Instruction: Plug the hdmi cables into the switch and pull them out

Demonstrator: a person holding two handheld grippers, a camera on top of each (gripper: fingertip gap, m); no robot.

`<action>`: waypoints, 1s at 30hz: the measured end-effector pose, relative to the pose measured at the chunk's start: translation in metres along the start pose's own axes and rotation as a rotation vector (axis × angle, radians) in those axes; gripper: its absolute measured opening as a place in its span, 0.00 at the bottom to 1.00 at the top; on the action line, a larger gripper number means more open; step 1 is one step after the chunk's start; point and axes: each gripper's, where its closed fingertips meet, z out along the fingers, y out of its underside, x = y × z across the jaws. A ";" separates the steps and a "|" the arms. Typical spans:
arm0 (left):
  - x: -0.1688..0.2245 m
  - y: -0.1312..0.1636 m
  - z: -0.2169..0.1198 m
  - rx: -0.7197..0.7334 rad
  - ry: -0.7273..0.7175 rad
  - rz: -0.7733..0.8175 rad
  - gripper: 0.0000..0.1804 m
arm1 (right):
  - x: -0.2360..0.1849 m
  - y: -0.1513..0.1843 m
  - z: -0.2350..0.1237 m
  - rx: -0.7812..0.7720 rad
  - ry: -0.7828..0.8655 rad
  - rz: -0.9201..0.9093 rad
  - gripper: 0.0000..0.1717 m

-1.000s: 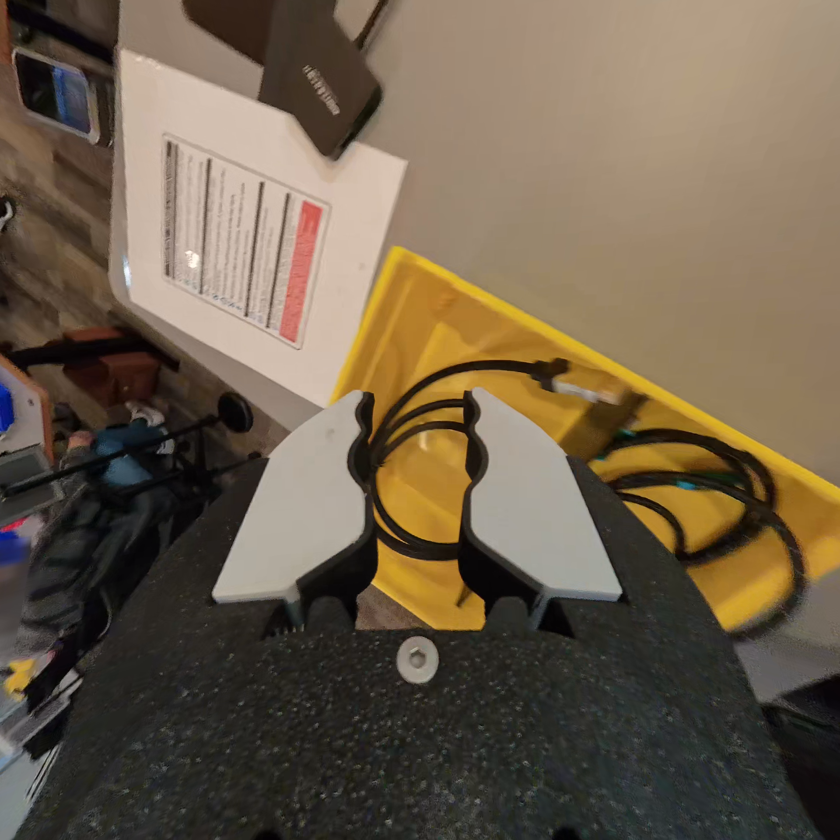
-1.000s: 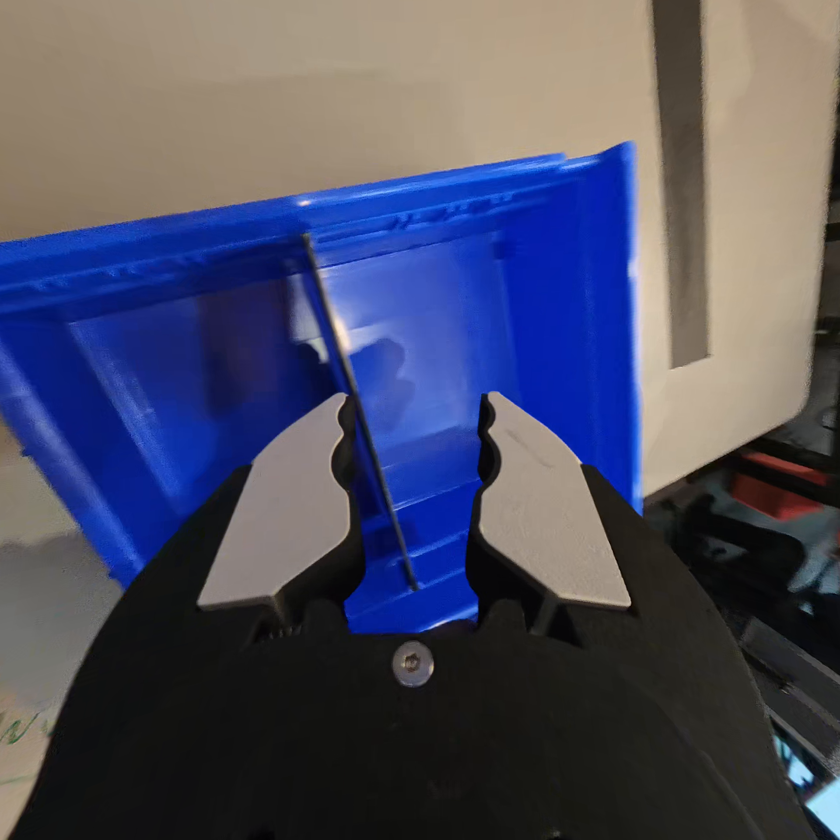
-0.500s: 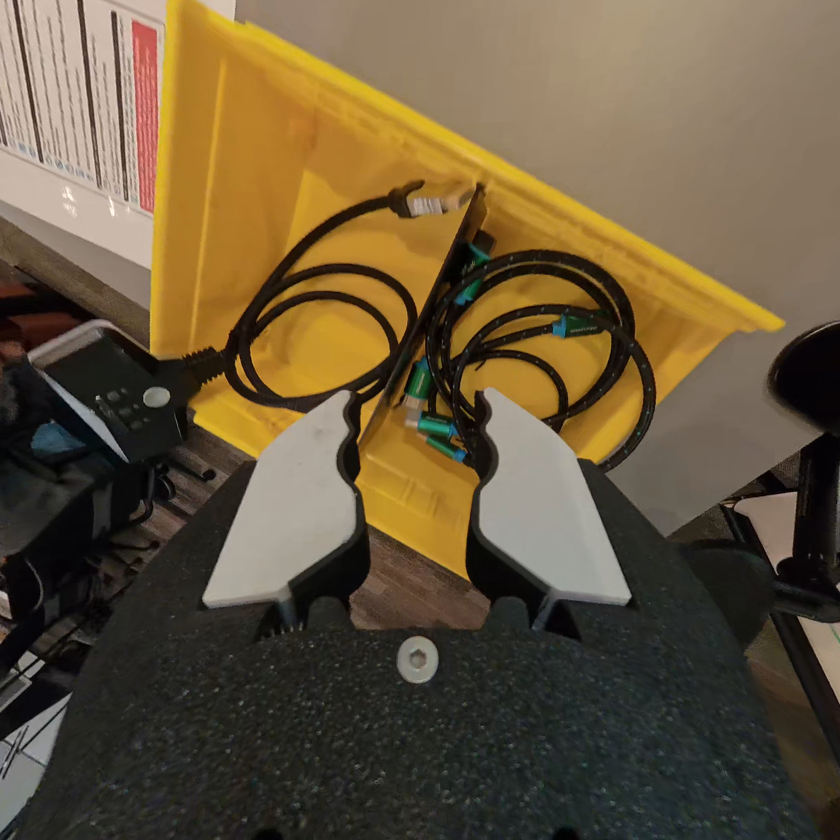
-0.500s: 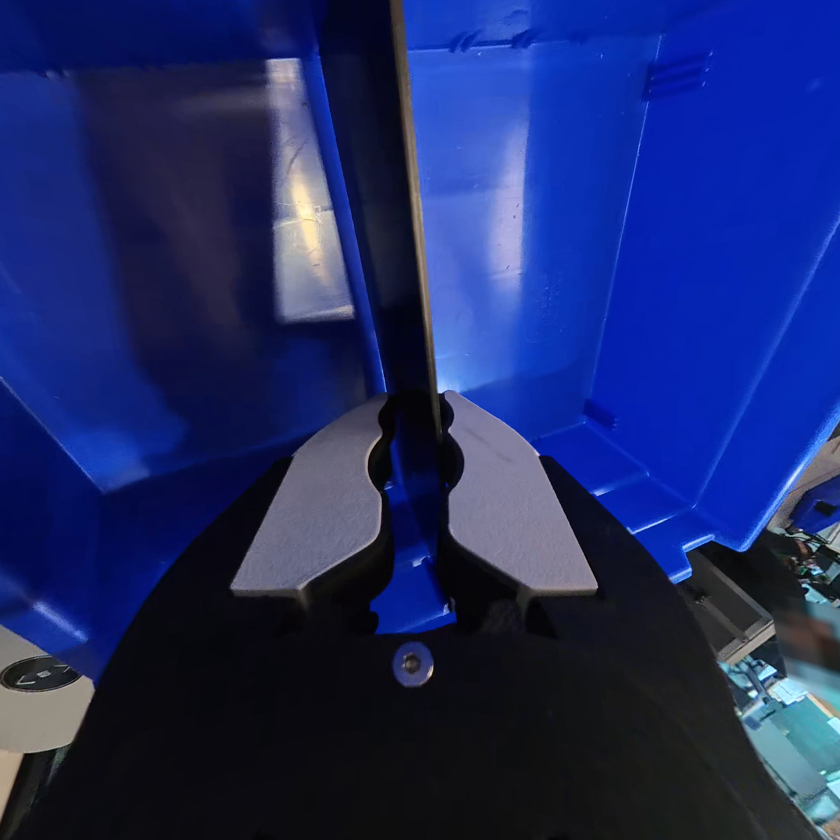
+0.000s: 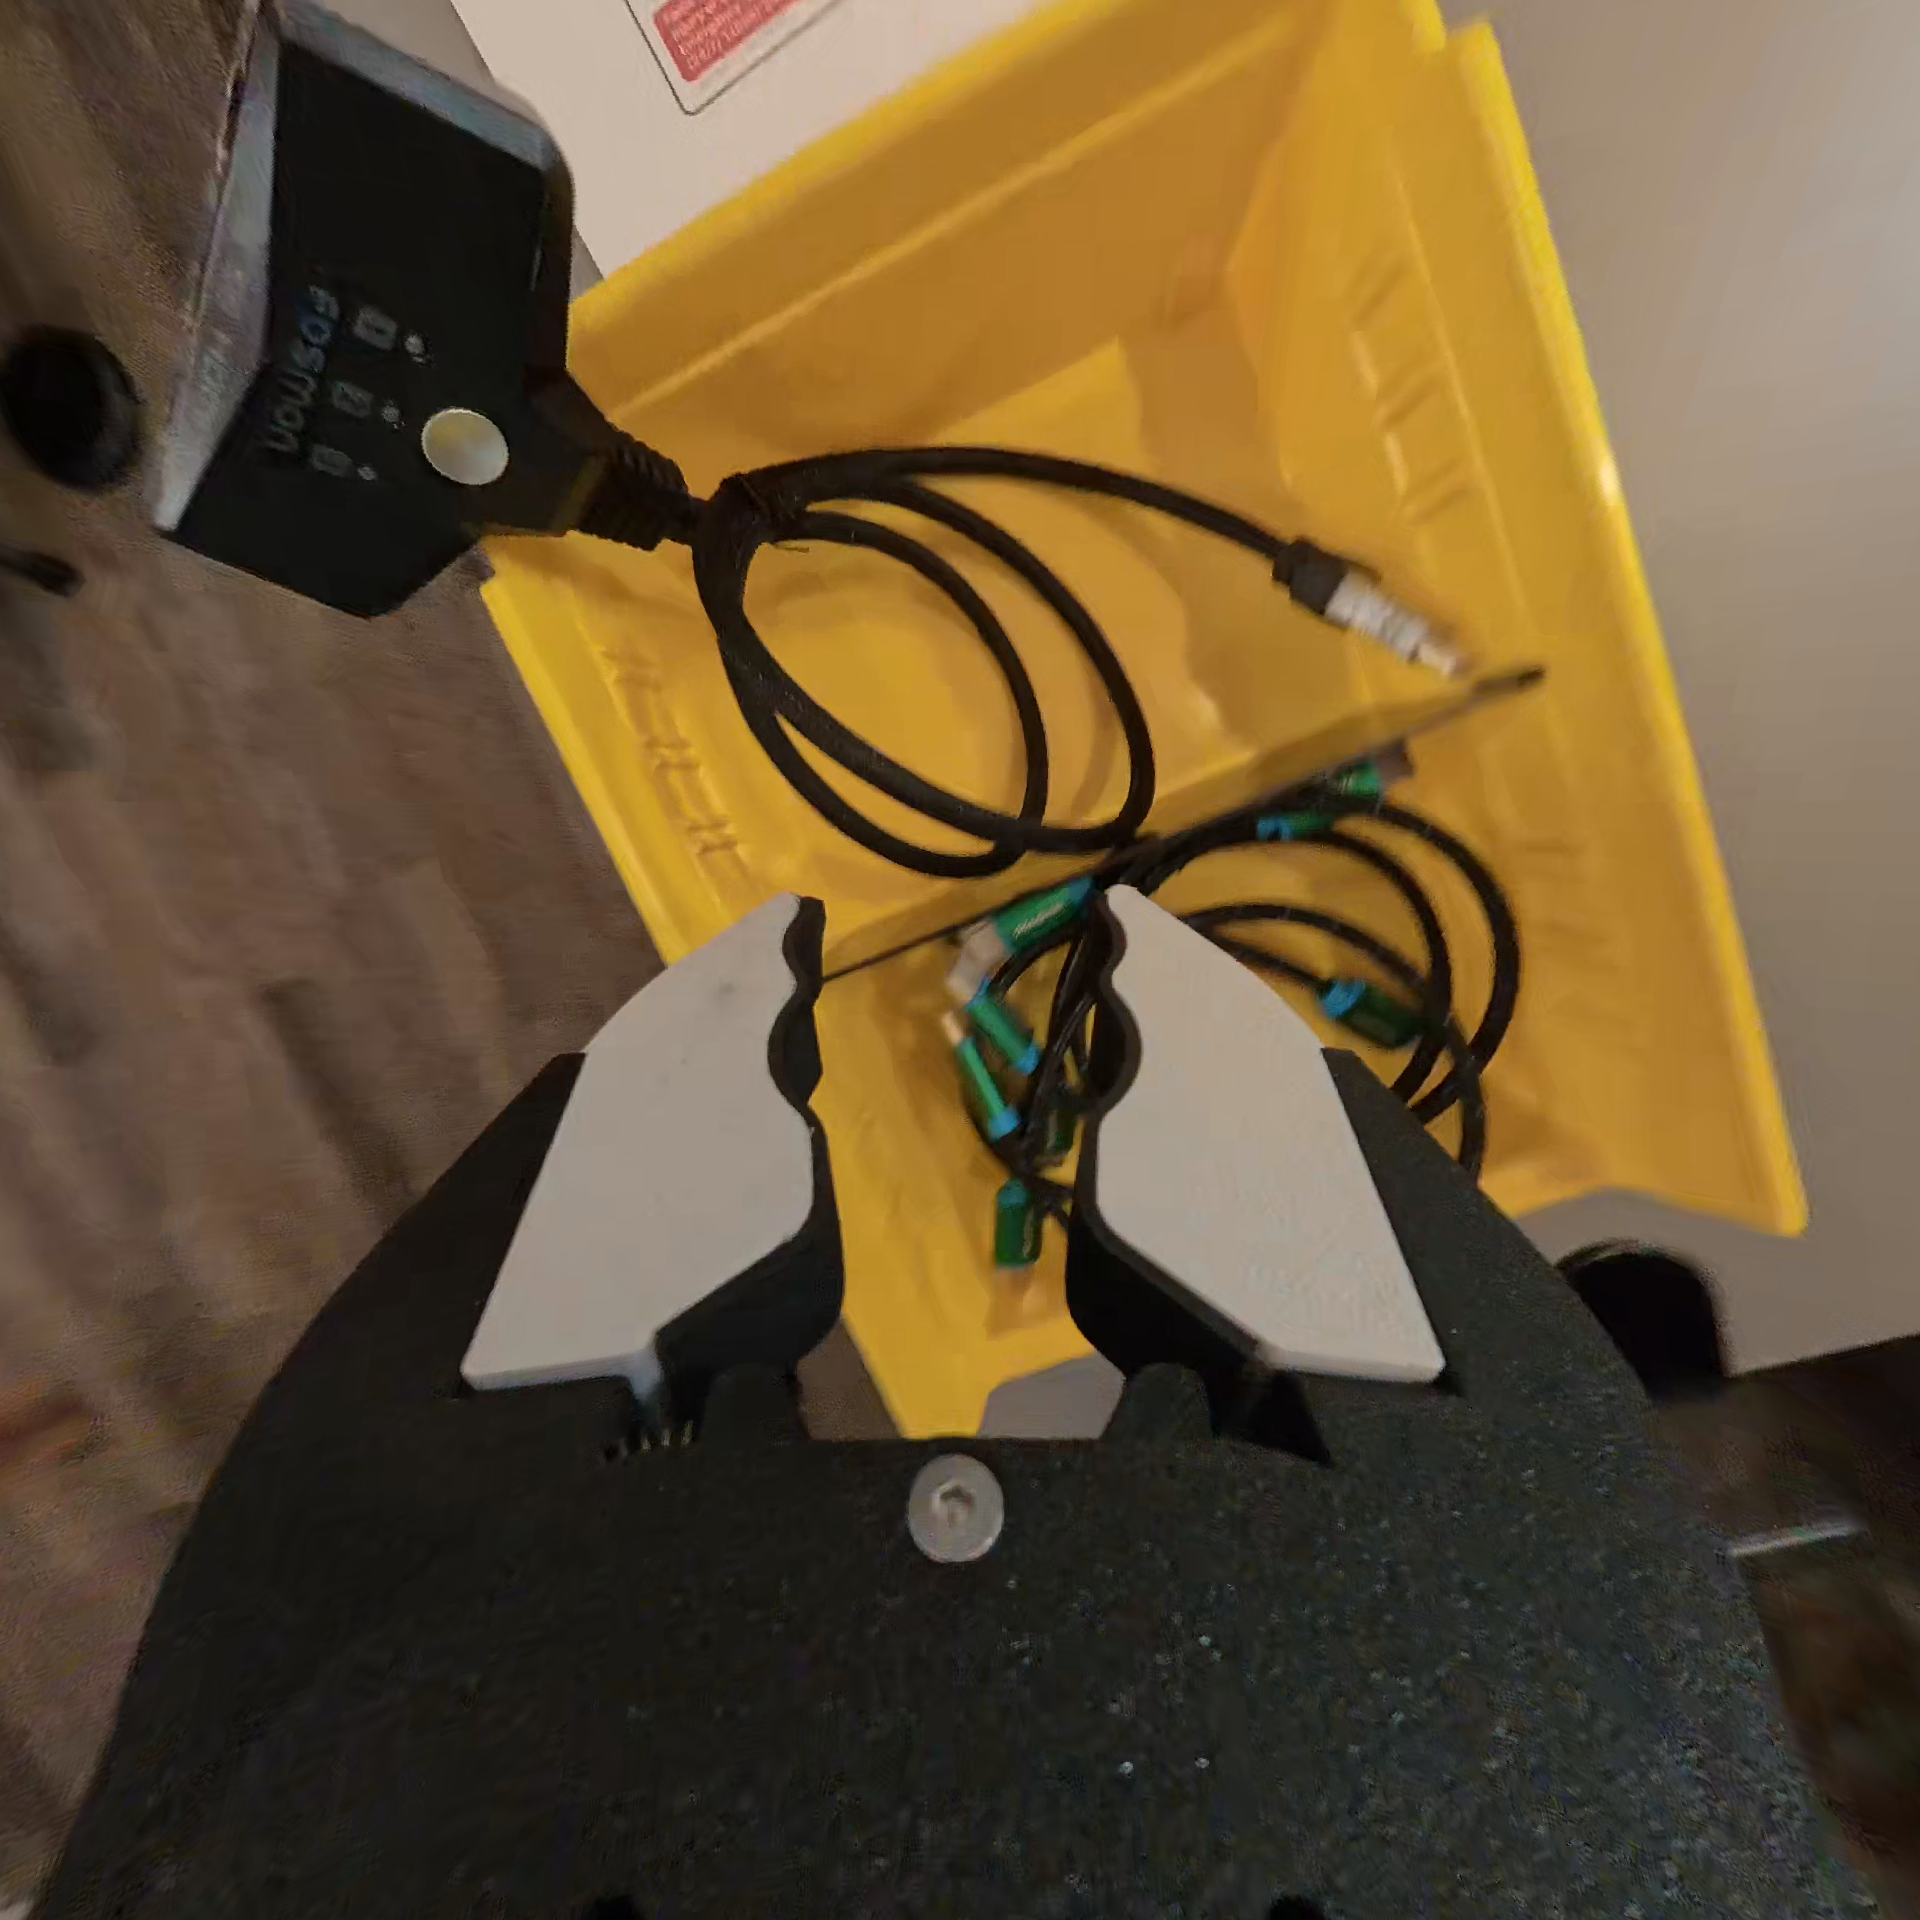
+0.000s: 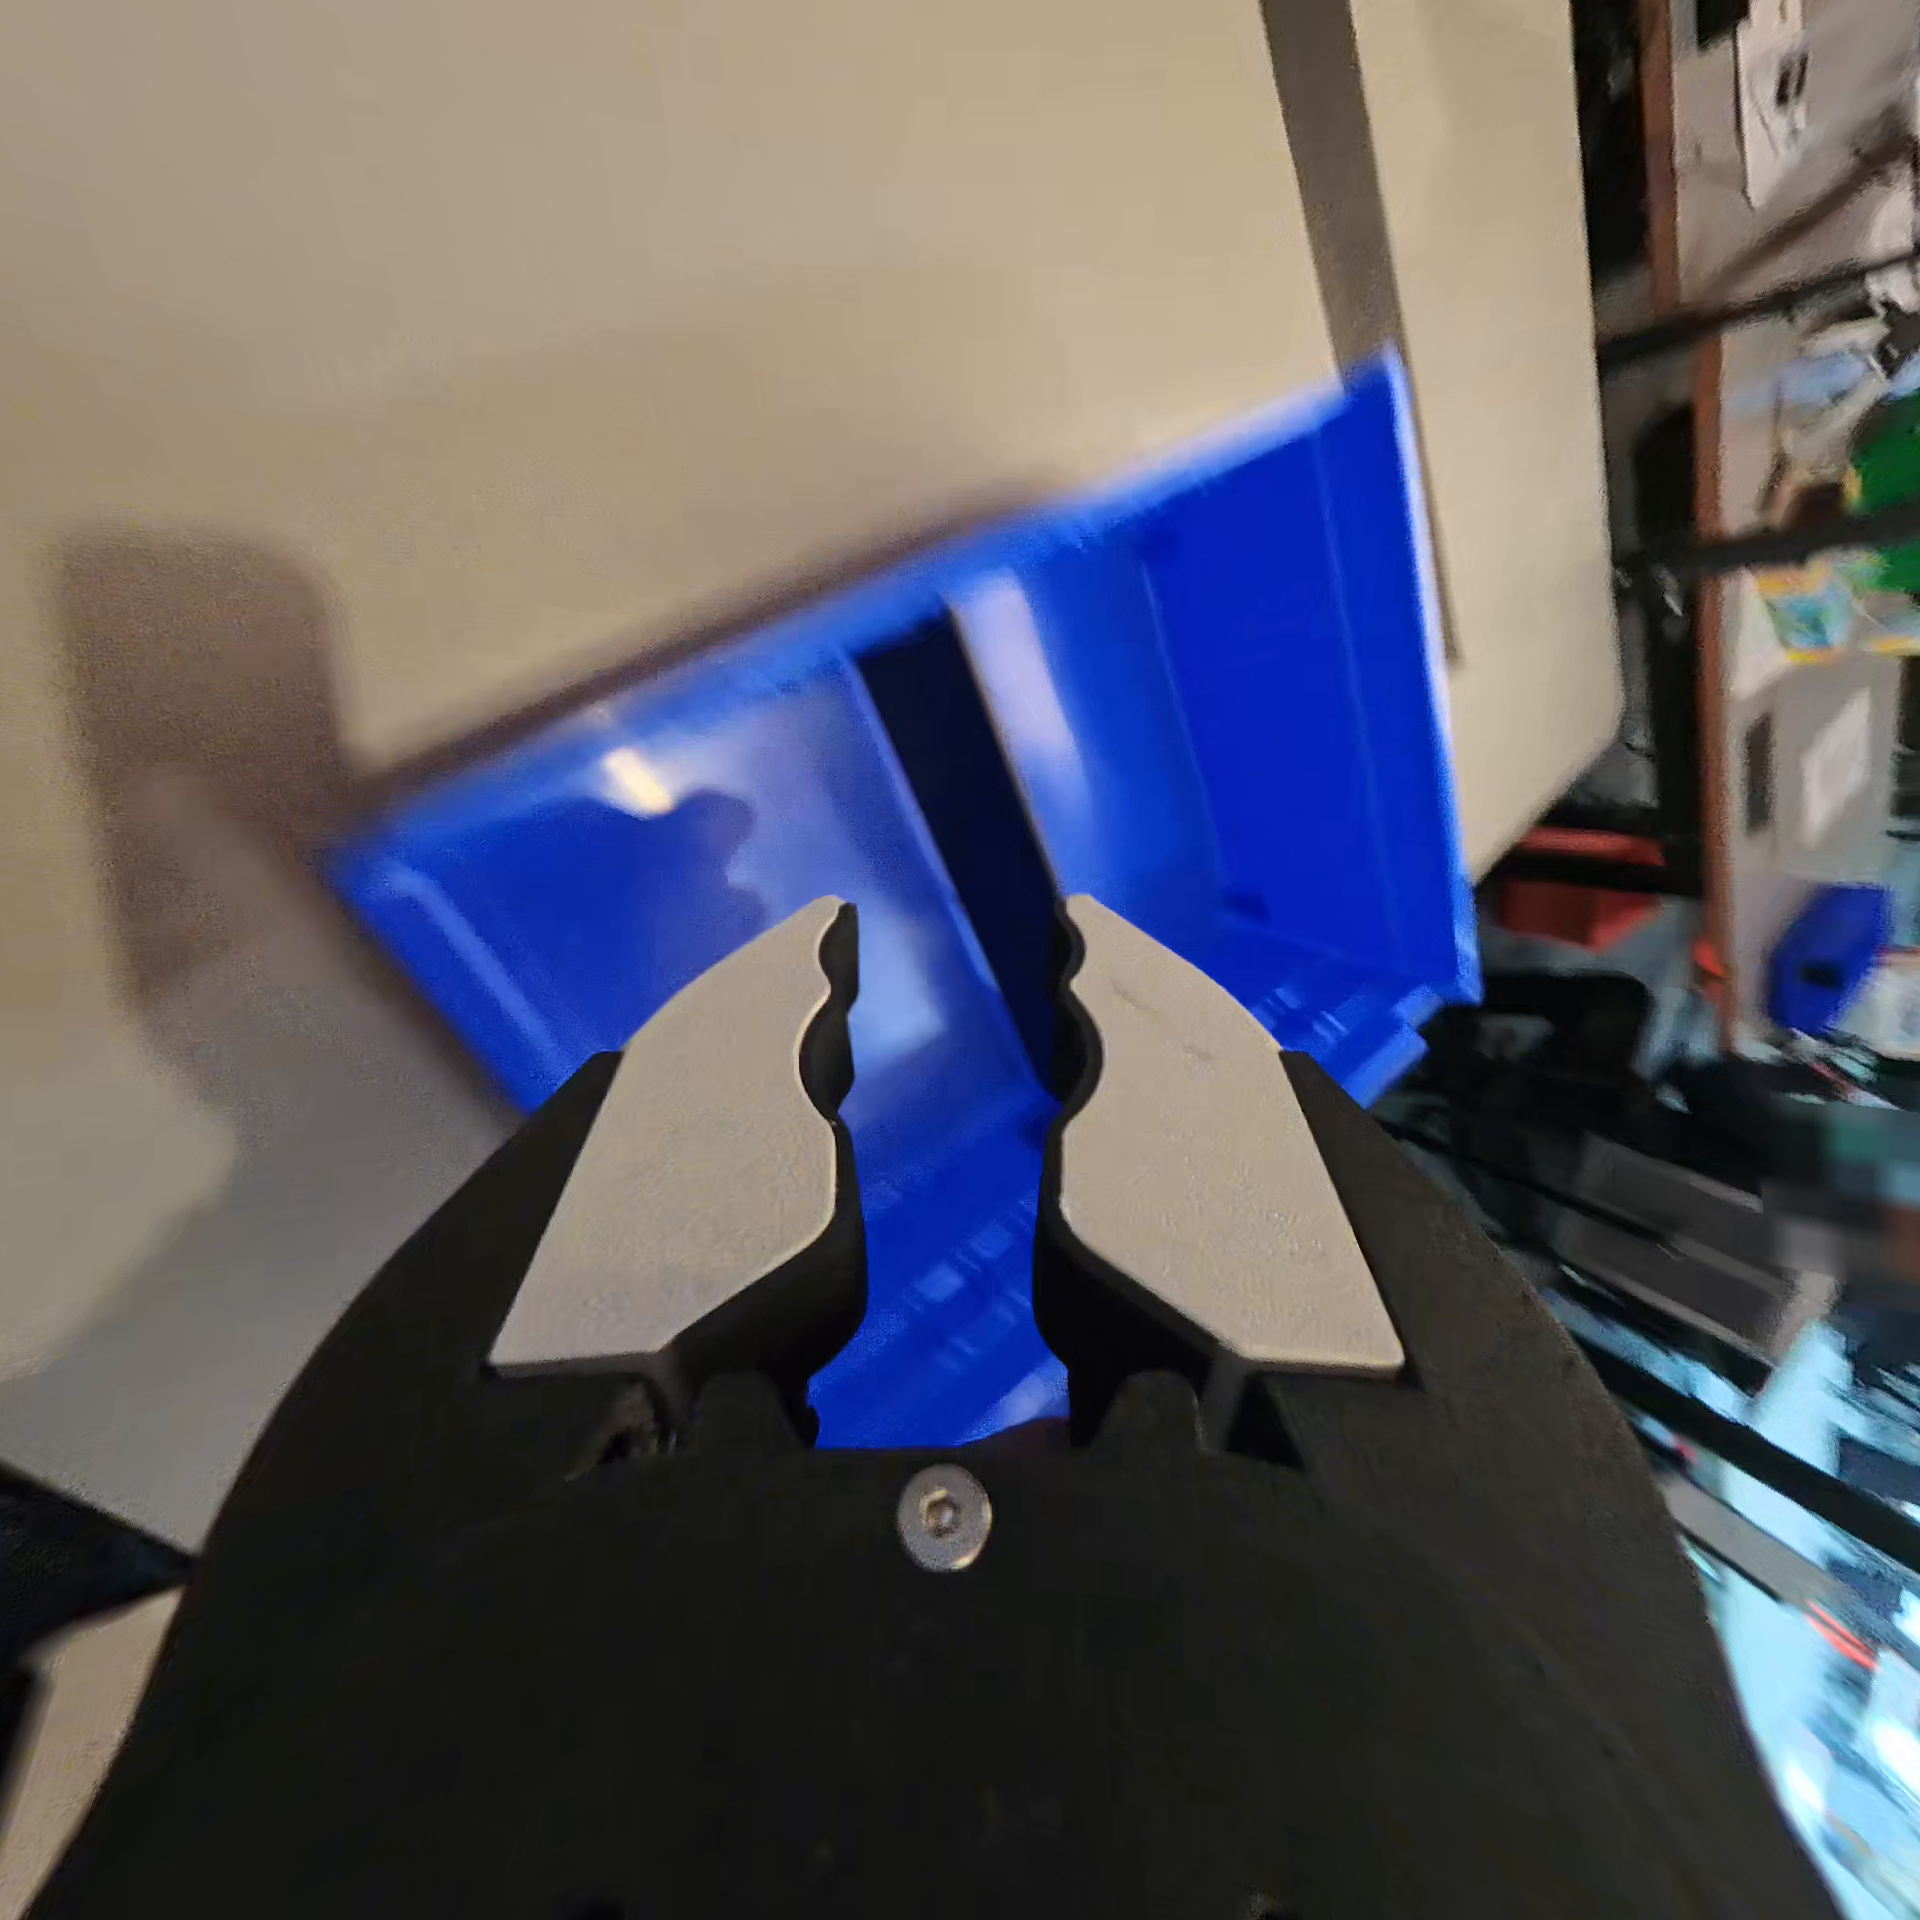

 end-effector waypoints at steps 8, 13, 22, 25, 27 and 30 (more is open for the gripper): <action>-0.024 -0.001 0.055 -0.093 -0.035 -0.248 0.27 | -0.189 -0.108 0.042 0.205 -0.249 0.104 0.19; -0.030 0.009 0.074 -0.212 -0.129 -0.182 0.16 | -0.228 -0.120 0.064 0.307 -0.339 0.268 0.13; -0.015 -0.096 -0.058 0.240 -0.264 -0.055 0.05 | -0.220 -0.117 0.070 0.395 -0.377 0.415 0.11; 0.027 -0.148 -0.127 0.430 -0.278 0.079 0.04 | -0.221 -0.120 0.070 0.399 -0.371 0.412 0.10; 0.065 -0.181 -0.169 0.556 -0.272 0.166 0.04 | -0.221 -0.120 0.070 0.401 -0.367 0.415 0.10; 0.129 -0.217 -0.216 0.683 -0.181 0.286 0.05 | -0.221 -0.120 0.070 0.403 -0.366 0.422 0.10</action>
